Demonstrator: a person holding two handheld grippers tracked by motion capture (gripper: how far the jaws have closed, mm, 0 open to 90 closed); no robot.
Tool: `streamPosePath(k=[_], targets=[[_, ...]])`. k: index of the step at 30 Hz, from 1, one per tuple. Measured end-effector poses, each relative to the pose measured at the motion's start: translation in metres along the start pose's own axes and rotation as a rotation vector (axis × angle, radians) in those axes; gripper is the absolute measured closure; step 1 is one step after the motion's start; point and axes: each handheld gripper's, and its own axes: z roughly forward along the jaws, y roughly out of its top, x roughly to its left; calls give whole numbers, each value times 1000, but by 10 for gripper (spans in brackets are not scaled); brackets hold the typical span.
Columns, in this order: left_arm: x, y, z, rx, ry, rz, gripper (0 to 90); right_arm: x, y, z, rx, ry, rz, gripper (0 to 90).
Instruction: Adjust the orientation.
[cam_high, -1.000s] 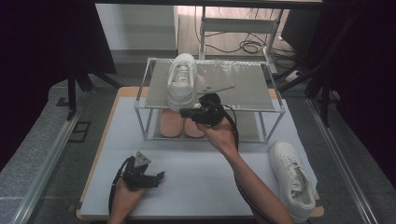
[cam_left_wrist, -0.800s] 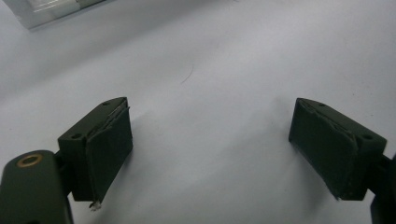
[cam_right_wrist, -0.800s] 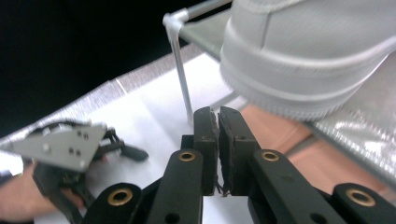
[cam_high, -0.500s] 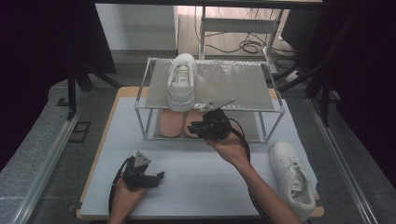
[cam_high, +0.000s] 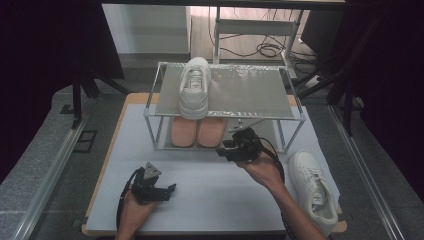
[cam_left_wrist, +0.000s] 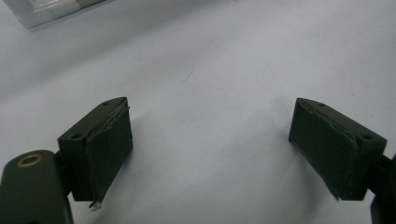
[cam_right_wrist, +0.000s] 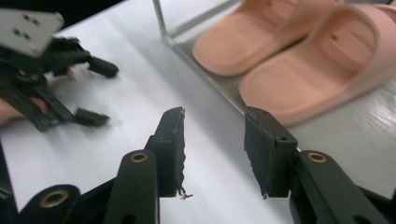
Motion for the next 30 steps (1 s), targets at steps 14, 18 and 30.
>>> streamPosePath(k=[14, 18, 30], targets=[[0, 0, 0, -1, 0, 0, 133, -29, -39, -28, 80, -84, 63, 692], [0, 0, 0, -1, 0, 0, 134, -40, -51, -36, 116, -111, 91, 804], [0, 0, 0, 2, 0, 1, 133, -72, -82, -59, 192, -211, 183, 900]])
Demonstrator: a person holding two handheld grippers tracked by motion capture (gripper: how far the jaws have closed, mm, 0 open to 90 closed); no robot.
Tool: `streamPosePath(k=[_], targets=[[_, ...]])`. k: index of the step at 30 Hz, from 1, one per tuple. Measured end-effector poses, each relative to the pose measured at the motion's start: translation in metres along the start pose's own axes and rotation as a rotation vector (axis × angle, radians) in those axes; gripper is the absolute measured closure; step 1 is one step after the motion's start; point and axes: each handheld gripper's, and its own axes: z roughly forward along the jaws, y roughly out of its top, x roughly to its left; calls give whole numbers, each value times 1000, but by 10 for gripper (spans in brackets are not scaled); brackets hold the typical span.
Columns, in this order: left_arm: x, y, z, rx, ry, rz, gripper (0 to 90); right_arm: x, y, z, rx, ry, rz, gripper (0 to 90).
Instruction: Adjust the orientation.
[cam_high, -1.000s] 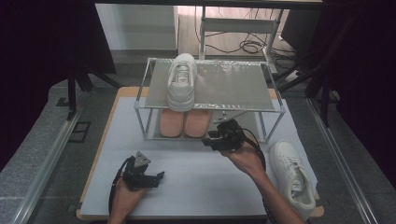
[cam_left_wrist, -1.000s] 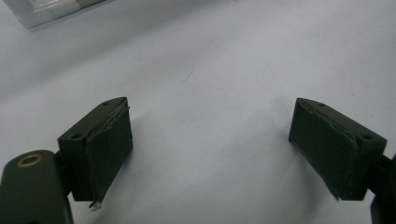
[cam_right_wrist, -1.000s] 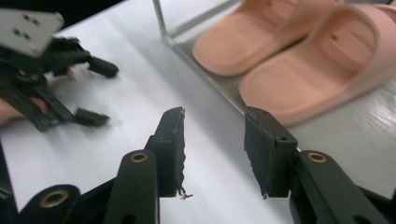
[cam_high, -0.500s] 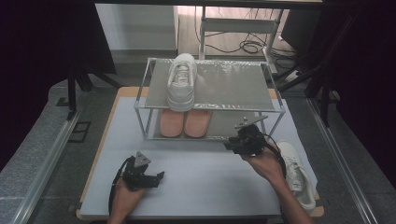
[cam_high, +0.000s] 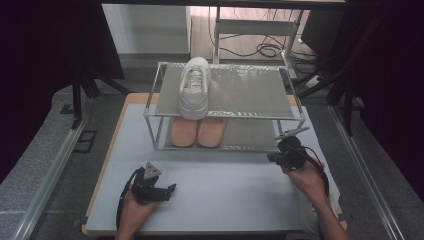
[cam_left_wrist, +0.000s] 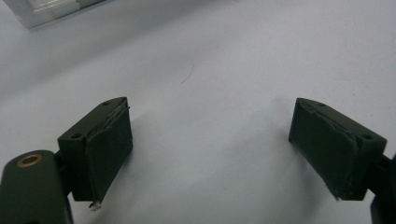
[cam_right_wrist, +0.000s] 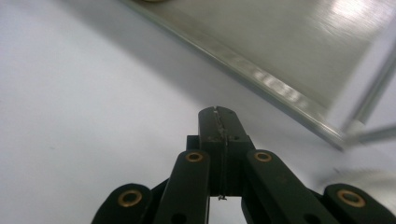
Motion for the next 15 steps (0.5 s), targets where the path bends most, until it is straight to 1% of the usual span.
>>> streamPosePath(k=[2, 15], targets=[[0, 0, 0, 0, 0, 0, 133, -7, -4, -3, 2, -19, 13, 900], [0, 0, 0, 0, 0, 0, 133, -55, -37, -33, -23, -116, 141, 900]])
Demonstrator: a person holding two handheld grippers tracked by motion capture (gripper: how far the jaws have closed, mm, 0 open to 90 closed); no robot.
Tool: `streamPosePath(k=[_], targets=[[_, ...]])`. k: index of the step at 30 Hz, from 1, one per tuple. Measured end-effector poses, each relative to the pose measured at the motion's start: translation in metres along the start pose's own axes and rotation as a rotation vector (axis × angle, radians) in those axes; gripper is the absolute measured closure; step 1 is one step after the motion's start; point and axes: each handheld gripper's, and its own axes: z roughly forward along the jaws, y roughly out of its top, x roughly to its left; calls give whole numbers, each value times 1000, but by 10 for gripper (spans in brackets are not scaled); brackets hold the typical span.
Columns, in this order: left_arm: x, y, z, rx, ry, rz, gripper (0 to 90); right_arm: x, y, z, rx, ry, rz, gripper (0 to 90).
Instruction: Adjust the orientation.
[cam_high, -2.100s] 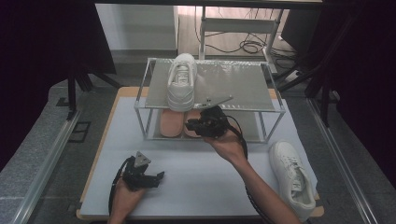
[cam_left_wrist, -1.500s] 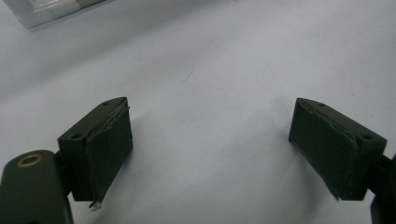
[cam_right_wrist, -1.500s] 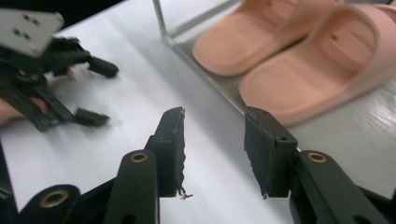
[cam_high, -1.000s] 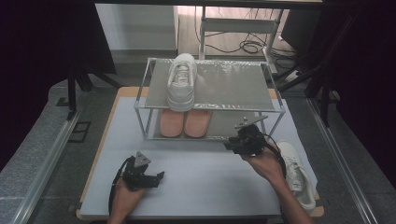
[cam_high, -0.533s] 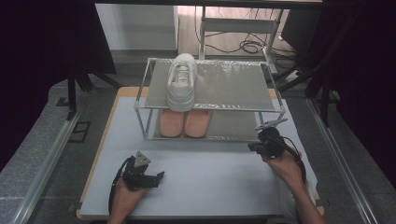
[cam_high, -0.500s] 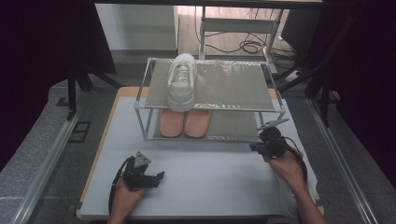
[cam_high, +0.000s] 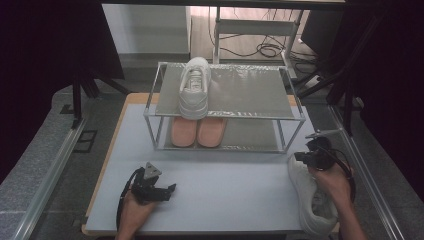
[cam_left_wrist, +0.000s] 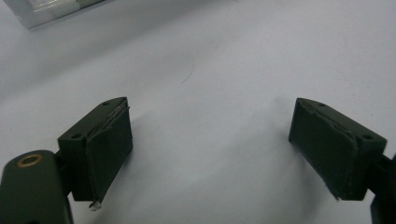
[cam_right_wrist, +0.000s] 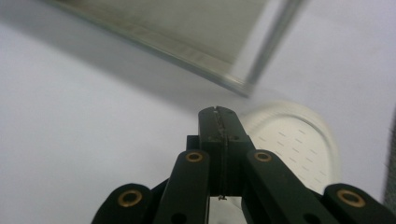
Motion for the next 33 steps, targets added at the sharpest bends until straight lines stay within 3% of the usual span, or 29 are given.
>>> streamPosePath(k=[9, 15, 26, 33], targets=[[0, 0, 0, 0, 1, 0, 133, -29, -24, -11, 6, -60, 84, 900], [0, 0, 0, 0, 0, 0, 133, -41, -44, -15, 4, -89, 119, 900], [0, 0, 0, -1, 1, 0, 133, -51, -79, -20, 21, -110, 184, 900], [0, 0, 0, -1, 1, 0, 133, -47, -94, -22, 31, -114, 193, 900]])
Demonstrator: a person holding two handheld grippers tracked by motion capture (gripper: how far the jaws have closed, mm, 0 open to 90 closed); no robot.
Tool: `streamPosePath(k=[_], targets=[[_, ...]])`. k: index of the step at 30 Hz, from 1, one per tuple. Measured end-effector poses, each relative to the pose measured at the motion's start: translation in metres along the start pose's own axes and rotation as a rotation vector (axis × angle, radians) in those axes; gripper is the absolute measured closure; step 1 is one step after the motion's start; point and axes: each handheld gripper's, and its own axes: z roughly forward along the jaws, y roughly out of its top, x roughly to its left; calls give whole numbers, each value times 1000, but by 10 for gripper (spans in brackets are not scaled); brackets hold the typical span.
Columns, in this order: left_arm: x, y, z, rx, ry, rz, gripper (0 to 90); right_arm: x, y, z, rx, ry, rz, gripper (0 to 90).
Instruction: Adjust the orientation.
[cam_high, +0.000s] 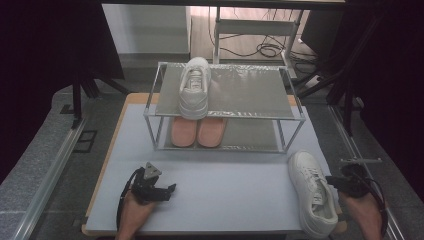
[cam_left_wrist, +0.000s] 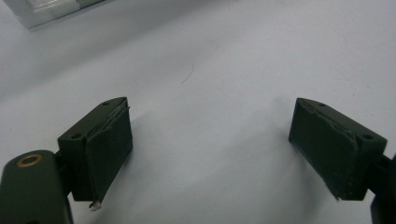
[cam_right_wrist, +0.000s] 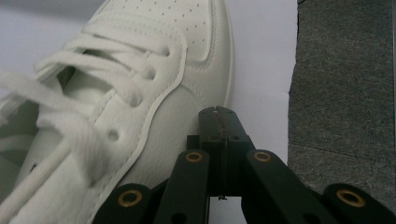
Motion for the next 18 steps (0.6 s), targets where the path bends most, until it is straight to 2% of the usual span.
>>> streamPosePath(k=[7, 14, 18], targets=[[0, 0, 0, 0, 0, 0, 133, 9, -1, -1, -1, -31, -8, 900], [0, 0, 0, 0, -1, 0, 133, 17, 1, 2, -15, -23, -13, 900], [0, 0, 0, 0, 0, 0, 133, 20, 3, 4, -21, 4, -19, 900]])
